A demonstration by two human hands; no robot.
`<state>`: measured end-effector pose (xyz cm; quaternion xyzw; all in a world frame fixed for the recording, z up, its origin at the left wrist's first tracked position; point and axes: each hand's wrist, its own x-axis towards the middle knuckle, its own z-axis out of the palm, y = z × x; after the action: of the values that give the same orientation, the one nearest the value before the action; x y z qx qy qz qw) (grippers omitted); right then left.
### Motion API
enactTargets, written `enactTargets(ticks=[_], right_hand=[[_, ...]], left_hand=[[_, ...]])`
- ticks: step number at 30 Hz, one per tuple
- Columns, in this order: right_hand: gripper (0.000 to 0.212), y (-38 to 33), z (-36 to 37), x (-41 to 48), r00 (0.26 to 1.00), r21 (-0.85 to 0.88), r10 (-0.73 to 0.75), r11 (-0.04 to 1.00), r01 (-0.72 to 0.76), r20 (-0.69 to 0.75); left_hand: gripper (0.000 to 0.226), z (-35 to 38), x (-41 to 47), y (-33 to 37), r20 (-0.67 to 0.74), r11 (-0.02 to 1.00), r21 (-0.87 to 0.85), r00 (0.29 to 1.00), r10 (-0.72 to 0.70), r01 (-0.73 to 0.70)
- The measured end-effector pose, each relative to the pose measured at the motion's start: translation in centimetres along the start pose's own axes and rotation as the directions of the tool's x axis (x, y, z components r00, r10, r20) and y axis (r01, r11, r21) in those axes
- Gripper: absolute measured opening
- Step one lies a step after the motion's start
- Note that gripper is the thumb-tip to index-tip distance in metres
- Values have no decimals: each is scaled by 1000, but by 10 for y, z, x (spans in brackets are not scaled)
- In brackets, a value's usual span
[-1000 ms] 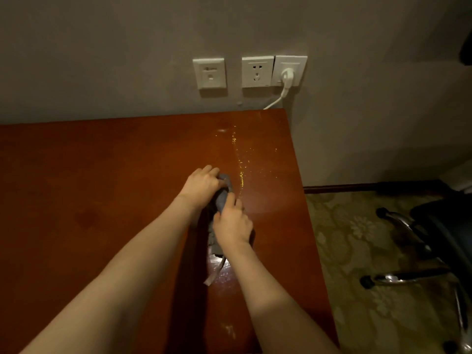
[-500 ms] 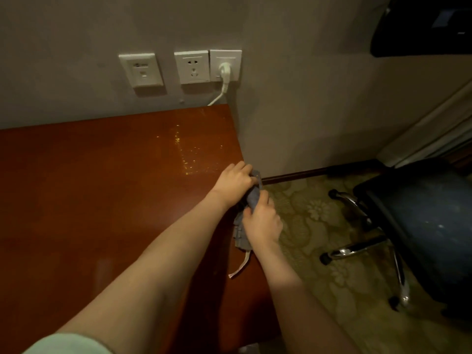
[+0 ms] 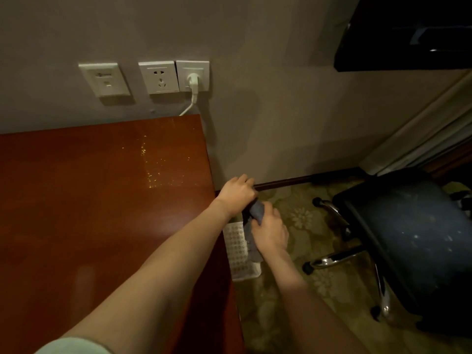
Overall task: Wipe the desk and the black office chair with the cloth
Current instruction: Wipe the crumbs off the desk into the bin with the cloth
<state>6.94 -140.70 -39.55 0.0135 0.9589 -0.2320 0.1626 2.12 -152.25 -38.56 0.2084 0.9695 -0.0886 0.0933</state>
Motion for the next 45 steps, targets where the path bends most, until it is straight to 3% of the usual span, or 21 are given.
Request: enactTargets(ticks=[4, 7, 10, 16, 18, 22, 25, 27, 29, 34, 37, 41, 45], right_hand=[[41, -21, -5, 13, 999, 72, -45, 996, 45, -5], [38, -55, -6, 20, 995, 111, -95, 989, 95, -8], [39, -95, -3, 30, 970, 90, -244, 965, 244, -19], [61, -185, 3, 79, 797, -153, -603, 791, 592, -31], [60, -214, 4, 98, 732, -259, -680, 714, 651, -37], [55, -261, 10, 132, 641, -383, -767, 599, 704, -23], [52, -293, 23, 149, 608, -390, -793, 556, 734, 14], [48, -314, 36, 152, 636, -298, -770, 598, 744, 41], [41, -338, 54, 147, 715, -122, -695, 705, 699, 82], [37, -378, 111, 109, 849, 203, -489, 869, 452, 200], [42, -373, 137, 99, 878, 123, -451, 892, 436, 162], [40, -369, 149, 104, 871, 2, -489, 872, 489, 43], [40, -361, 143, 113, 893, 2, -450, 893, 450, 0]], left_hand=[[33, -13, -6, -22, 13, 997, 18, 997, -82, 81], [19, -23, -23, -55, -134, 991, 91, 988, -82, 95], [21, -30, -49, -94, -149, 976, 56, 969, -199, 209], [32, -19, -92, -188, -228, 872, -132, 842, -489, 471], [37, -21, -99, -214, -146, 843, -171, 833, -533, 510], [37, -16, -98, -263, -217, 835, -161, 806, -551, 527], [35, -5, -101, -293, -168, 793, -228, 779, -604, 566], [35, 5, -107, -308, -134, 746, -299, 748, -650, 595], [38, 15, -118, -327, -113, 714, -312, 721, -683, 627], [31, 36, -140, -371, -86, 722, -169, 720, -689, 671], [34, 56, -137, -368, -35, 733, -138, 736, -676, 666], [35, 71, -125, -369, -72, 709, -254, 718, -692, 658], [37, 68, -106, -375, -55, 727, -362, 765, -642, 583]])
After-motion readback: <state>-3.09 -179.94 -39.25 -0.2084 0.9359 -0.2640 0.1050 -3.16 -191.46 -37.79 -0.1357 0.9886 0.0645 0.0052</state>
